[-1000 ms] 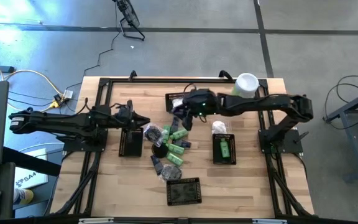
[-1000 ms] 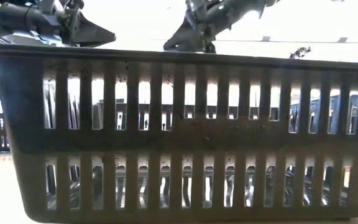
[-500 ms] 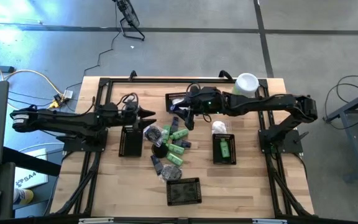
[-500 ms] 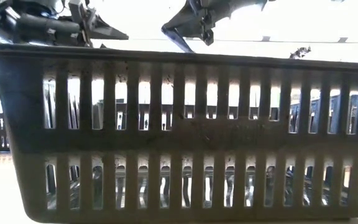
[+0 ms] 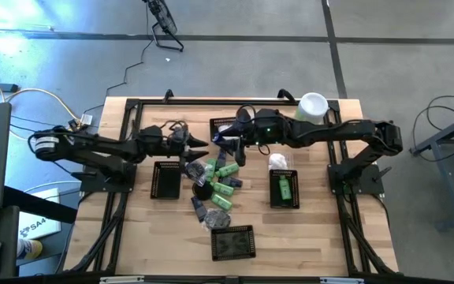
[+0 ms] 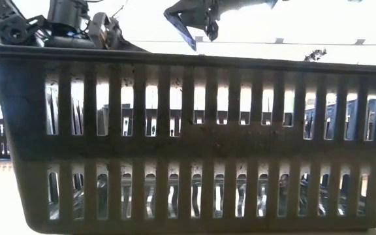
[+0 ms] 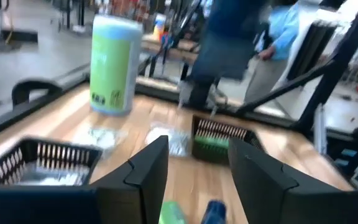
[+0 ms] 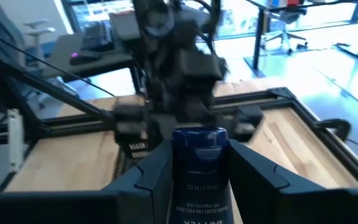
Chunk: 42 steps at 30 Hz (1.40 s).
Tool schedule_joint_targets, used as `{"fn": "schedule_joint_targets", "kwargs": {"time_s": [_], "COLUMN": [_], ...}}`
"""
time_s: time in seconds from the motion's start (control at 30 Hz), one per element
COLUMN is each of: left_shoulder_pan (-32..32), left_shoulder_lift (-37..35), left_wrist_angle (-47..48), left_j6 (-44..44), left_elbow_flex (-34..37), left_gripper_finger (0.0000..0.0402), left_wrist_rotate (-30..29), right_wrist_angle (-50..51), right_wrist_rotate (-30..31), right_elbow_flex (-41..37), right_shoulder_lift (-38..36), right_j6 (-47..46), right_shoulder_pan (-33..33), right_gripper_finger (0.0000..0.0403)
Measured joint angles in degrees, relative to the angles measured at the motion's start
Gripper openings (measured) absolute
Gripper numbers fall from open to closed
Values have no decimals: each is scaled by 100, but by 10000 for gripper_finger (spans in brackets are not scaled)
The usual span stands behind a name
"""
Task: Pick & Place Travel size toiletries
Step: Put the blue bottle into the middle left black bin
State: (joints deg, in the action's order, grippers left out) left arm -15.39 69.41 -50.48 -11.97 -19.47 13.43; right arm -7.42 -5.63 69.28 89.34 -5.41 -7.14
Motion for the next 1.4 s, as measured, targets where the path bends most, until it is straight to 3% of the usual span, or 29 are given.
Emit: {"fn": "schedule_joint_targets", "kwargs": {"time_s": [0.13,0.3,0.63,0.9,1.1,1.4], "left_shoulder_pan": [1,1,359,414,421,428], "left_shoulder_lift": [565,1095,1294,1294,1292,1292], "left_wrist_angle": [-275,-613,-603,-769,-1052,-980], "left_j6": [184,580,1630,781,123,-33], "left_elbow_flex": [-333,-680,-988,-1088,-1407,-1512], "left_gripper_finger": [161,161,161,161,161,161], "left_wrist_rotate": [2,86,142,795,1572,1656], "right_wrist_angle": [-181,-250,-371,-930,-1167,-1520], "right_wrist_rotate": [-226,-168,-15,-943,-1151,-1847], "right_elbow_flex": [0,0,0,0,0,0], "right_shoulder_lift": [0,0,2,2,2,-228], "right_j6": [-55,-76,-83,-80,-75,-76], "right_shoulder_pan": [2,46,50,81,229,360], "right_gripper_finger": [139,120,137,123,134,127]}}
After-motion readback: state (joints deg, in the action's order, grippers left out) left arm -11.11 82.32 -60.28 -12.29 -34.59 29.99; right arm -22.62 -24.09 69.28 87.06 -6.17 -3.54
